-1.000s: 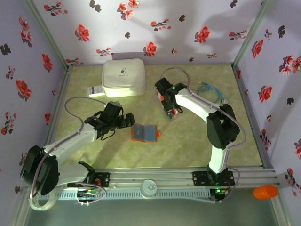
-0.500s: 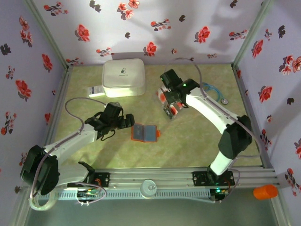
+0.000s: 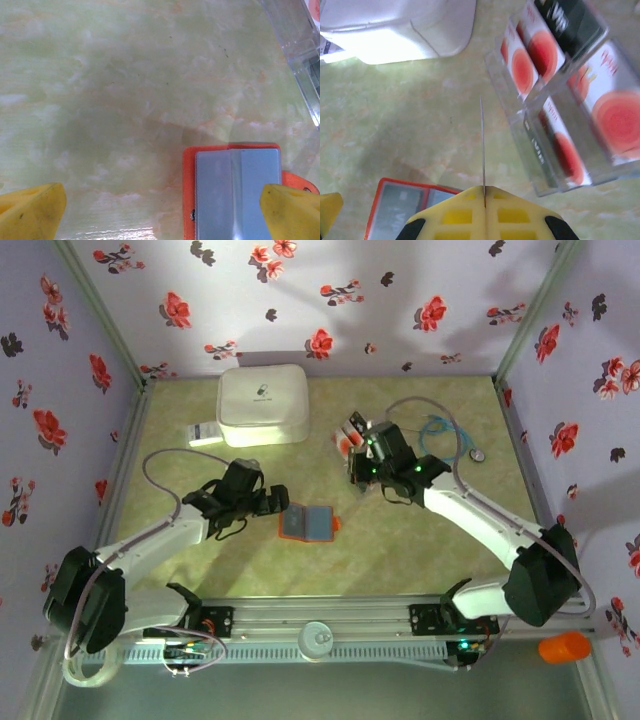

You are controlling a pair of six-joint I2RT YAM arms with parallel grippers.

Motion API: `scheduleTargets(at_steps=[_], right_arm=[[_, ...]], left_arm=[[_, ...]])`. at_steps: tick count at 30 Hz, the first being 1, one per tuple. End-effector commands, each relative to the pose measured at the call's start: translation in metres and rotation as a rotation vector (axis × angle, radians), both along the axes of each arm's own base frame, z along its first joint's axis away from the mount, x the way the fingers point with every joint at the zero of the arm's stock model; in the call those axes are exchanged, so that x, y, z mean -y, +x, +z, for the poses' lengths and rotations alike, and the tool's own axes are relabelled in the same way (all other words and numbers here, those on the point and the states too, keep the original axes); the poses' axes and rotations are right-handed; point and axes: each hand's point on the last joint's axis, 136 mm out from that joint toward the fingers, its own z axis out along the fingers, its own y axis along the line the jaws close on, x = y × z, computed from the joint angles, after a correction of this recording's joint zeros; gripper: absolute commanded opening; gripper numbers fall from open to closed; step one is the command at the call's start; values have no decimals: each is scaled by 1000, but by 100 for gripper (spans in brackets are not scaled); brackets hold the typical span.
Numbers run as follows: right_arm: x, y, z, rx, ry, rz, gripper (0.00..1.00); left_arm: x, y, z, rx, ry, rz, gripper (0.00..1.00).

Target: Put the credit cards into the card holder

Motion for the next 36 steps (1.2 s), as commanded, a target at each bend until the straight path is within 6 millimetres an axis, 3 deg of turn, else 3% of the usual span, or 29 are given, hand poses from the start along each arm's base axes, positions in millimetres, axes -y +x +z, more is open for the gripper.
scheduleTargets(at_steps=[1,8,17,36], right_arm=[[-19,-2,20,53,215,-68,0],[-31,-25,-3,32,322,-54,0],[-61,-35,-39,-80,485,8,0],[-85,-54,-81,-165,536,76,0]], left_arm=[[7,-2,-4,14,51,-51,100],[14,-6,-11,44,160,-102,100],[25,-12,-22,60,286,-159,100],[-11,-23,-53,17,430,-96,100]])
